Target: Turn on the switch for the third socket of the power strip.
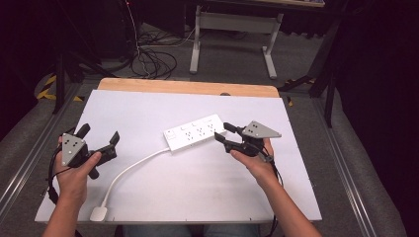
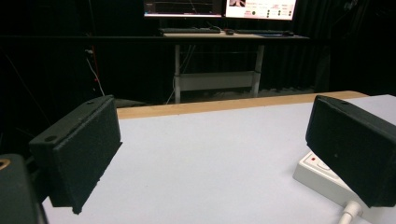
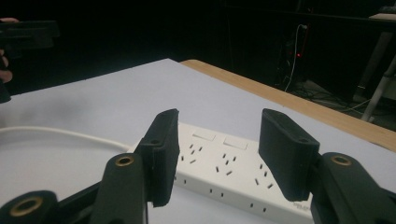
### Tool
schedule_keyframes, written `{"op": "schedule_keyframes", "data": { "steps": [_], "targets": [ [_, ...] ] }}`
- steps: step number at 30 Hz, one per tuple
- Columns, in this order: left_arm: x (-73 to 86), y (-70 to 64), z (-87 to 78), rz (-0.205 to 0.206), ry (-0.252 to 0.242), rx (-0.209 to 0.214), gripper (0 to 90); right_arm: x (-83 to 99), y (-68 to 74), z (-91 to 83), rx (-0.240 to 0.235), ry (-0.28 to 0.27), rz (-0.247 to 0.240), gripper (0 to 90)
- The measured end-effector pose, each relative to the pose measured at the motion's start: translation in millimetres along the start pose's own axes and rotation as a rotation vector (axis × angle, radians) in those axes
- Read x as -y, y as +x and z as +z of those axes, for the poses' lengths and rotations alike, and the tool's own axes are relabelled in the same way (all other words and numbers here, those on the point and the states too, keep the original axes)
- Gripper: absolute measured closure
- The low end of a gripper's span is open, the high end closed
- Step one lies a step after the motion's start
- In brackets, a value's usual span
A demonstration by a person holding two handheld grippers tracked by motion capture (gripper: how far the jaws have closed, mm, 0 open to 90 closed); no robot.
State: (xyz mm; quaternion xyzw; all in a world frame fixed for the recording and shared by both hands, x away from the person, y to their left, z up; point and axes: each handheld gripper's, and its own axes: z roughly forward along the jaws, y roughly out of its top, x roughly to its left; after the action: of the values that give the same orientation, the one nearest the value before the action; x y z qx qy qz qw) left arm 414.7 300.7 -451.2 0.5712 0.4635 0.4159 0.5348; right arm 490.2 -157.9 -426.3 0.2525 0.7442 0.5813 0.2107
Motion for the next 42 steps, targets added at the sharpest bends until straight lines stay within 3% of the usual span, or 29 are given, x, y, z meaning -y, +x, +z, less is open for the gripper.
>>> {"op": "schedule_keyframes", "data": {
  "steps": [21, 27, 42],
  "targets": [
    [-0.3, 1.0, -0.6, -0.003, -0.005, -0.006, 4.6, 17.2, 1.2, -42.7, 0.000, -0.110, 0.009, 39.4],
    [-0.5, 1.7, -0.9, -0.007, -0.006, -0.007, 4.5, 23.1, 2.4, -46.0, 0.009, -0.104, 0.008, 36.3],
    [-0.3, 2.0, -0.8, -0.005, -0.006, -0.012, 4.6, 23.6, 2.7, -45.4, 0.027, -0.120, 0.009, 15.6]
  ]
}}
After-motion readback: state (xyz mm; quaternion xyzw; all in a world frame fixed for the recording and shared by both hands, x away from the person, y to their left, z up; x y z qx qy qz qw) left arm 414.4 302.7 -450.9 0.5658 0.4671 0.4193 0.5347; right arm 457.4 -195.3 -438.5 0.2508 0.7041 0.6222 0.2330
